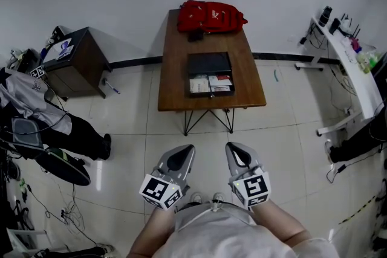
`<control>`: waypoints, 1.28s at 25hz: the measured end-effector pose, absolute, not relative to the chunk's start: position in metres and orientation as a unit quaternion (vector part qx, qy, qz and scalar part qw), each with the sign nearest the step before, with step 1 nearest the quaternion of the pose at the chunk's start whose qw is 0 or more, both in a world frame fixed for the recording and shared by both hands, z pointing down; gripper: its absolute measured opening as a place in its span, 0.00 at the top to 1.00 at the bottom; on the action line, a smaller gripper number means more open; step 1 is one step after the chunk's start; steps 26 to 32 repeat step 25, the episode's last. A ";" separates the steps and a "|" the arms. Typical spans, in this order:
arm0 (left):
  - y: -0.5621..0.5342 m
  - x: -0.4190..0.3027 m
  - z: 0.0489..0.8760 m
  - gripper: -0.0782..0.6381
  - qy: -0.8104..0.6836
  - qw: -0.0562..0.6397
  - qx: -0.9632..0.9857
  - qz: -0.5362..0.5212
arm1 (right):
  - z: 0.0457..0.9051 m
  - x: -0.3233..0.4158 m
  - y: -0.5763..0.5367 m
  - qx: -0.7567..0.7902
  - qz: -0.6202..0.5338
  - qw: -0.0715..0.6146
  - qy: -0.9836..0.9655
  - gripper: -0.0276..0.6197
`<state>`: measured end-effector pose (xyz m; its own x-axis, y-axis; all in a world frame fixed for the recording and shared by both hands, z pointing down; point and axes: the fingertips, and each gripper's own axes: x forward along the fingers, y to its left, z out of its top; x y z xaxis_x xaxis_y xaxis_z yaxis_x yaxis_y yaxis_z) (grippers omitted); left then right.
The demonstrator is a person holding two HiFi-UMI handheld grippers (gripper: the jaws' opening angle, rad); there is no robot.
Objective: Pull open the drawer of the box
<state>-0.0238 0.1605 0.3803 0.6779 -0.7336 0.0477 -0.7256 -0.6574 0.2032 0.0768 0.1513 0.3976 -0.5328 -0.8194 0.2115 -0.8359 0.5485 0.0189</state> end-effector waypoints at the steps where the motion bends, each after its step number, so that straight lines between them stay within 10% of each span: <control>1: 0.160 -0.021 0.379 0.88 -0.400 0.101 0.911 -0.019 | 0.398 0.080 0.151 0.474 0.043 0.097 -0.874 0.95; 32: 0.157 -0.001 0.370 0.88 -0.401 0.079 0.912 -0.023 | 0.390 0.094 0.149 0.467 0.034 0.084 -0.880 0.95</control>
